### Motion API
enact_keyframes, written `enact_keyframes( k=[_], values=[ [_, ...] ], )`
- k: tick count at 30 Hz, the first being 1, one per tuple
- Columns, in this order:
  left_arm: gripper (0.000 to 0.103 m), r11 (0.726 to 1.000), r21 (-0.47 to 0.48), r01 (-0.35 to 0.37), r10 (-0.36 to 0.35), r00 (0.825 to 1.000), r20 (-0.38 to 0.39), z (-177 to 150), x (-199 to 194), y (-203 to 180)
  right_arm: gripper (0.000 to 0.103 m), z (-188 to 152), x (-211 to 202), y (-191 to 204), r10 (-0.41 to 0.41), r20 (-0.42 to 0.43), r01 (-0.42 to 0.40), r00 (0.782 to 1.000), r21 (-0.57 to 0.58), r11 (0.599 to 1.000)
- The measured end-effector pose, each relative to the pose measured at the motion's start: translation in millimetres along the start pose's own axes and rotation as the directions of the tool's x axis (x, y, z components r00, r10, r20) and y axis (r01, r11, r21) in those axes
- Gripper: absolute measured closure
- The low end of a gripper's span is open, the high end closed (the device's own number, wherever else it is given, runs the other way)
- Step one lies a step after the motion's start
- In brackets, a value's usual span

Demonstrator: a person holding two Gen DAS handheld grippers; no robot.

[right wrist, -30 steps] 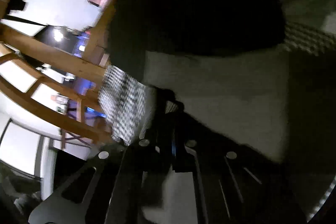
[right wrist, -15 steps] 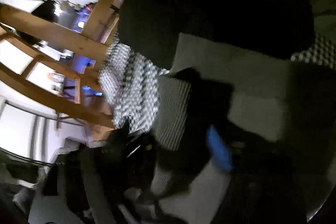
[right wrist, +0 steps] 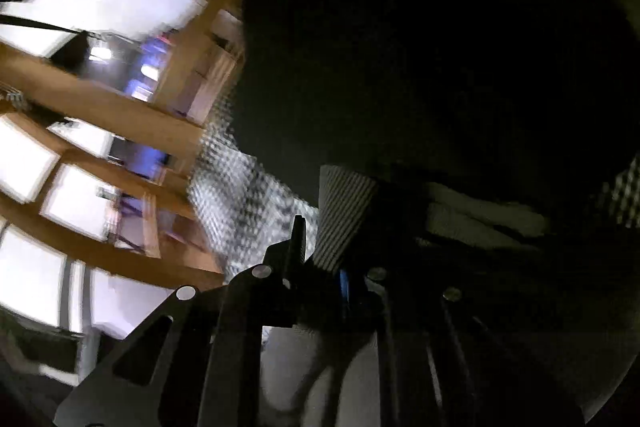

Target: Fold large clothes

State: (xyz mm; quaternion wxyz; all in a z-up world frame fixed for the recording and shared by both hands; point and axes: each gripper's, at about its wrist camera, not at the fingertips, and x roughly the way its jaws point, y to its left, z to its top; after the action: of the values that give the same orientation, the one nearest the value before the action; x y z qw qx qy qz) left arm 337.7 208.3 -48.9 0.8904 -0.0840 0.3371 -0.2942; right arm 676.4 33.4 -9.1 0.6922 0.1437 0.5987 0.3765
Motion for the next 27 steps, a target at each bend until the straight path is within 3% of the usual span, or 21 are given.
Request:
enact_keyframes(
  k=[3,5,6,7,9,11,13,14,15,18,20,21,22,24,25,26,27],
  values=[
    [0.008,0.999,-0.001,0.047,-0.047,0.998,-0.048,-11,14,-6,0.085,-4,32,-6,-0.075,-0.096,0.075,0.993,-0.004,0.997],
    [0.007,0.999,-0.013,0.047,-0.048,0.993,-0.106,-13,30,2,0.058,-6,22,0,-0.034,-0.089,0.032,0.995,-0.026,0.999],
    [0.007,0.999,-0.037,0.004,-0.010,0.987,-0.159,-19,47,9,0.026,-11,4,6,0.006,-0.047,-0.009,0.999,-0.062,0.998],
    [0.007,0.999,-0.053,-0.007,-0.002,0.984,-0.179,-23,55,10,0.008,-17,-27,17,0.036,0.036,-0.031,0.999,-0.132,0.991],
    [0.007,0.997,-0.072,-0.001,-0.011,0.985,-0.172,-30,62,15,0.004,-29,-81,26,0.040,0.173,-0.005,0.984,-0.199,0.980],
    [0.007,0.997,-0.066,-0.026,0.015,0.988,-0.154,-33,58,16,0.004,-53,-133,19,-0.111,0.305,0.174,0.946,-0.187,0.967],
    [0.007,0.994,-0.102,-0.031,0.018,0.993,-0.118,-37,40,27,0.004,-81,-158,3,-0.312,0.376,0.386,0.872,-0.139,0.912],
    [0.007,0.989,-0.139,-0.053,0.042,0.996,-0.080,-34,26,29,0.004,-101,-162,-9,-0.409,0.396,0.487,0.822,-0.116,0.866],
    [0.007,0.984,-0.164,-0.076,0.069,0.996,-0.050,-29,8,38,0.004,-119,-159,-21,-0.463,0.384,0.539,0.799,-0.114,0.835],
    [0.007,0.968,-0.233,-0.087,0.115,0.987,0.109,-4,-38,34,0.004,-152,-129,-53,-0.514,0.293,0.565,0.806,-0.123,0.816],
    [0.007,0.979,-0.183,-0.088,0.111,0.986,0.124,15,-33,17,0.004,-158,-103,-73,-0.581,0.251,0.619,0.774,-0.106,0.778],
    [0.007,0.982,-0.153,-0.114,0.128,0.988,0.085,21,-17,11,0.004,-159,-92,-80,-0.580,0.249,0.615,0.776,-0.091,0.783],
    [0.007,0.979,-0.132,-0.158,0.165,0.985,0.048,24,0,7,0.004,-161,-90,-88,-0.548,0.257,0.579,0.796,-0.058,0.814],
    [0.007,0.948,-0.067,-0.312,0.307,0.949,-0.075,23,49,15,0.004,-159,-92,-104,-0.462,0.256,0.471,0.849,0.029,0.882],
    [0.007,0.924,-0.061,-0.378,0.368,0.921,-0.130,19,67,28,0.004,-161,-95,-114,-0.435,0.256,0.437,0.863,0.050,0.898],
    [0.005,0.910,-0.127,-0.394,0.371,0.912,-0.175,10,78,53,0.004,-162,-95,-118,-0.420,0.257,0.420,0.870,0.057,0.906],
    [0.005,0.915,-0.210,-0.345,0.310,0.933,-0.182,1,81,72,0.004,-164,-95,-123,-0.402,0.254,0.399,0.879,0.067,0.914]
  ],
)
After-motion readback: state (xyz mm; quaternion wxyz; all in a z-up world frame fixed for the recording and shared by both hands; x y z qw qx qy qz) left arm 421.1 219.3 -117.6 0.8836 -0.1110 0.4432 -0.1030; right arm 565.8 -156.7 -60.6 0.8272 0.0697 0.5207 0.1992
